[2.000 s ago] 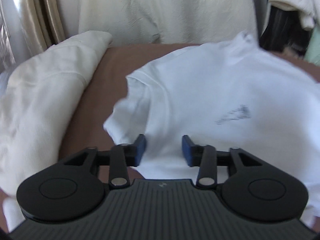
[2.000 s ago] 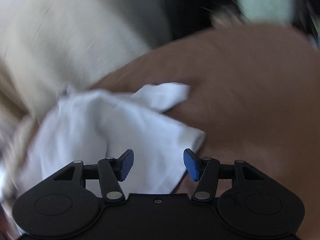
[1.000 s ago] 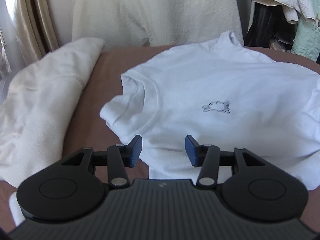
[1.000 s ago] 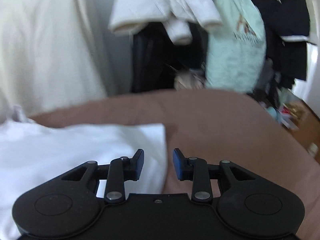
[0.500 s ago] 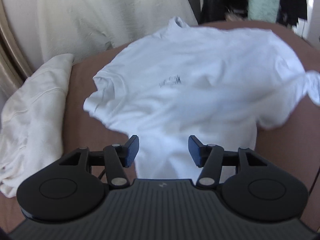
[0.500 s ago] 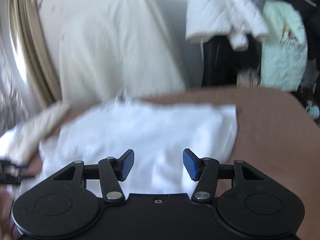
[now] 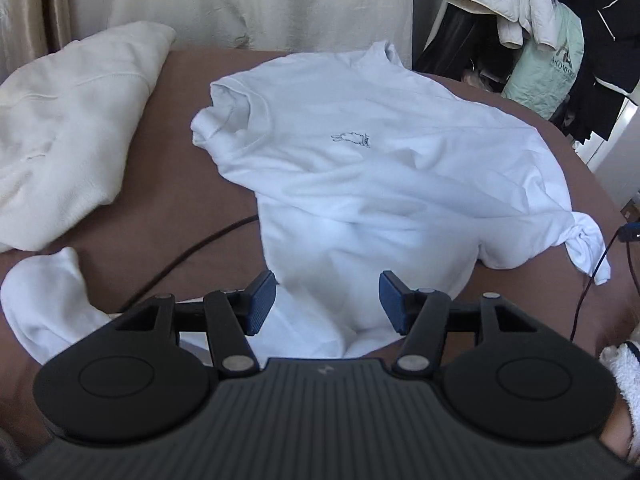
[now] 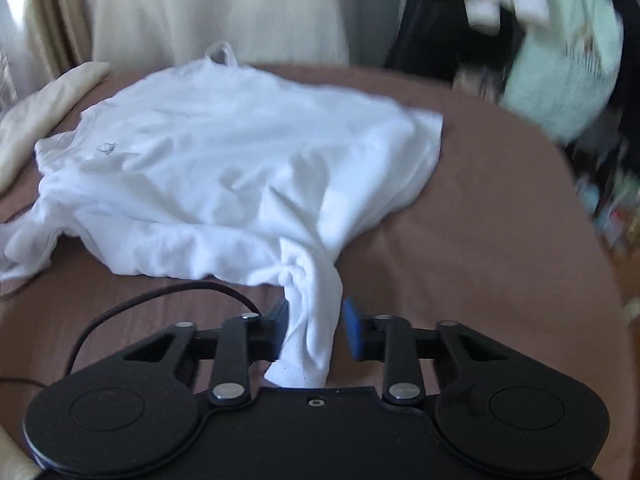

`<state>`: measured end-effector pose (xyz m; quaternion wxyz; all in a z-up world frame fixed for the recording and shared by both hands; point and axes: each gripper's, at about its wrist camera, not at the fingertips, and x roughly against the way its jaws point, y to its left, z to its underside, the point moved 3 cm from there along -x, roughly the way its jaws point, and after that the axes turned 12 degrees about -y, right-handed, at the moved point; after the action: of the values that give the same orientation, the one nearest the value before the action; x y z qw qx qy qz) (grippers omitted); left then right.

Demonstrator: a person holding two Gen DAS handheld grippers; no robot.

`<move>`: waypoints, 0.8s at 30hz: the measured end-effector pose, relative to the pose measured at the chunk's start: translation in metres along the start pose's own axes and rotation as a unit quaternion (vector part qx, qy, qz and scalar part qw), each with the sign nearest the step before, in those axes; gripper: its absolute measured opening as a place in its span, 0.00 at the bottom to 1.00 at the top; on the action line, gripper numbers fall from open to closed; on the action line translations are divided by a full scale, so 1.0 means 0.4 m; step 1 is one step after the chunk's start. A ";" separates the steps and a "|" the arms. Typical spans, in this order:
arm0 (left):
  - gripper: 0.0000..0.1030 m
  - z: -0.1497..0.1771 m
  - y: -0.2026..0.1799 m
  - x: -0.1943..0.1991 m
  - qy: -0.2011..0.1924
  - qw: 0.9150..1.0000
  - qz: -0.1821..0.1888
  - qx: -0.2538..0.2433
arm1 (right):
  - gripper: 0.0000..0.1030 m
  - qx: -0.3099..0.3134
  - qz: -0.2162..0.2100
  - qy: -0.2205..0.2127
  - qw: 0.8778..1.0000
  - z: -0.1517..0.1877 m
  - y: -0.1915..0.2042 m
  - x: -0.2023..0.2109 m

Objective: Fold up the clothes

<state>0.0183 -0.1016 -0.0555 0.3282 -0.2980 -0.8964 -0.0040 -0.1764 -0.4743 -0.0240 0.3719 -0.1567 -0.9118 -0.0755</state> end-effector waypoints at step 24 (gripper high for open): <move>0.02 0.011 0.010 0.104 -0.031 0.997 -0.077 -0.004 | 0.11 0.134 0.167 -0.036 0.976 -0.027 0.055 0.081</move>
<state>-0.0075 -0.0752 -0.0351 0.2981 -0.2291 -0.9263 -0.0236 -0.1834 -0.4488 0.0069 0.3640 -0.2584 -0.8873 0.1159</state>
